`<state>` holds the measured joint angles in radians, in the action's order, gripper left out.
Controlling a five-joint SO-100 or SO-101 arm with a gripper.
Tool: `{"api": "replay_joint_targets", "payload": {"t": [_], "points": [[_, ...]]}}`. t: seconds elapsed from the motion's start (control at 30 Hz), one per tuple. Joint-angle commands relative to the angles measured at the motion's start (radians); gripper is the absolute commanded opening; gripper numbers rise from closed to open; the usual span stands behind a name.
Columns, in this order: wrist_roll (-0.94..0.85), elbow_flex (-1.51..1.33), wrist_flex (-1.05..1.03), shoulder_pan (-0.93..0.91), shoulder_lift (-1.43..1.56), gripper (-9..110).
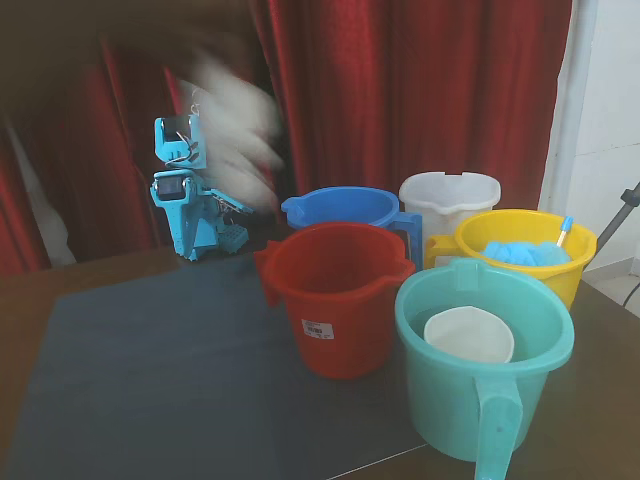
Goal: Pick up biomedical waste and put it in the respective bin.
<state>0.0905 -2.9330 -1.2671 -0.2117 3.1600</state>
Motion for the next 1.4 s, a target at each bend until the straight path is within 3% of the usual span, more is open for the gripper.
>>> {"api": "replay_joint_targets", "payload": {"t": [0.0, 1.07, 1.13, 1.2, 1.3, 1.37], "points": [[0.003, -0.002, -0.005, -0.003, 0.006, 0], [-0.009, -0.002, -0.003, 0.003, 0.006, 0], [-0.015, -0.002, 0.1, -0.002, 0.006, 0], [-0.04, -0.002, 0.179, 0.006, 0.006, 6], [-0.026, -0.002, 0.227, 0.009, 0.006, 29], [-0.026, -0.002, 0.258, 0.009, 0.006, 36]]}}
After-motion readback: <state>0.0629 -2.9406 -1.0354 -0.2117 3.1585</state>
